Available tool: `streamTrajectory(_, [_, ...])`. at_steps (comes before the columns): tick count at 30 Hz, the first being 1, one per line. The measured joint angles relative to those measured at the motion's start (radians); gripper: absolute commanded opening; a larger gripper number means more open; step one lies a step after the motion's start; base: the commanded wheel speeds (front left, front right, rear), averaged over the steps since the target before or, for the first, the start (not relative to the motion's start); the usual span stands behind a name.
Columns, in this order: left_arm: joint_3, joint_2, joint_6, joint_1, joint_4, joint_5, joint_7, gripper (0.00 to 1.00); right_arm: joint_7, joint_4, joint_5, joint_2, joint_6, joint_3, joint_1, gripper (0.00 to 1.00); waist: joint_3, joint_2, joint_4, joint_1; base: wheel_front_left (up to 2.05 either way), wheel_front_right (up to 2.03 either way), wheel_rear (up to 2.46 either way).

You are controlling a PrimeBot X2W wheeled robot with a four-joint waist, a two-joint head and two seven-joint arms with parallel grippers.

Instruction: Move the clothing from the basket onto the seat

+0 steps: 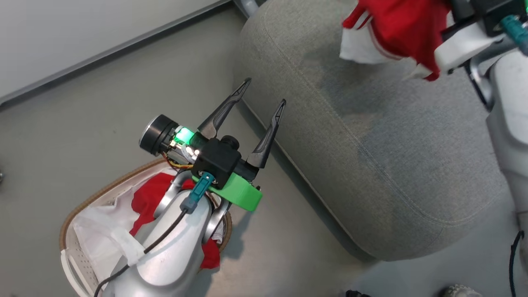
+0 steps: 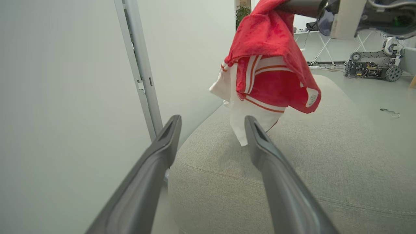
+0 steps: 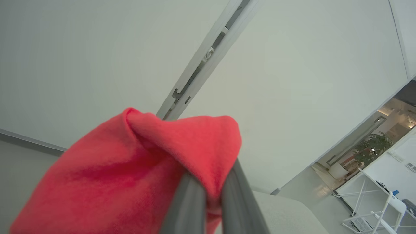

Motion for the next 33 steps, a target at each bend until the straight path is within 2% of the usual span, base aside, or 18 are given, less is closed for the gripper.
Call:
streamTrajectory(6, [-0.028, 0.018, -0.003, -0.071, -0.02, 0.009, 0.0, 1.0, 0.0, 0.104, -0.089, -0.063, 0.0, -0.103, -0.16, 0.0, 0.106, 0.0, 0.042, 0.0, 0.0, 0.0, 0.0])
streamTrajectory(11, [-0.048, 0.035, -0.005, -0.116, -0.03, 0.01, 0.0, 1.0, -0.001, 0.23, -0.175, -0.101, 0.0, -0.233, -0.244, 0.0, 0.199, 0.0, 0.083, 0.0001, 0.0, 0.0, 0.0])
streamTrajectory(16, [-0.054, 0.035, -0.006, -0.153, -0.036, 0.003, 0.0, 1.0, -0.001, 0.287, -0.239, -0.092, 0.0, -0.385, -0.247, 0.0, 0.273, 0.0, 0.129, 0.0002, 0.0, 0.0, 0.0])
streamTrajectory(19, [-0.049, 0.035, -0.006, -0.157, -0.037, -0.002, 0.0, 1.0, -0.001, 0.295, -0.272, -0.055, 0.0, -0.459, -0.215, 0.0, 0.301, 0.0, 0.162, 0.0002, 0.0, 0.0, 0.0])
streamTrajectory(20, [-0.046, 0.036, -0.006, -0.157, -0.035, -0.004, 0.0, 1.0, -0.001, 0.293, -0.279, -0.036, 0.0, -0.481, -0.195, 0.08, 0.309, 0.0, 0.174, 0.0002, 0.0, 0.0, 0.0])
streamTrajectory(21, [-0.044, 0.036, -0.006, -0.157, -0.032, -0.006, 0.0, 1.0, -0.001, 0.289, -0.289, -0.021, 0.0, -0.495, -0.175, 0.6, 0.315, 0.0, 0.184, 0.0002, 0.0, 0.0, 0.0])
streamTrajectory(22, [-0.04, 0.036, -0.006, -0.156, -0.031, -0.007, 0.0, 1.0, -0.001, 0.289, -0.3, -0.012, 0.0, -0.506, -0.153, 1.0, 0.318, 0.0, 0.193, 0.0002, 0.0, 0.0, 0.0])
streamTrajectory(27, [-0.003, 0.033, -0.006, -0.129, -0.024, -0.016, 0.0, 1.0, -0.001, 0.266, -0.322, 0.004, 0.0, -0.528, -0.062, 1.0, 0.3, 0.0, 0.216, 0.0002, 0.0, 0.0, 0.0])
streamTrajectory(33, [0.031, 0.019, -0.006, -0.072, -0.007, -0.017, 0.0, 1.0, -0.001, 0.183, -0.264, 0.026, 0.0, -0.473, 0.083, 1.0, 0.231, 0.0, 0.221, 0.0001, 0.0, 0.0, 0.0])
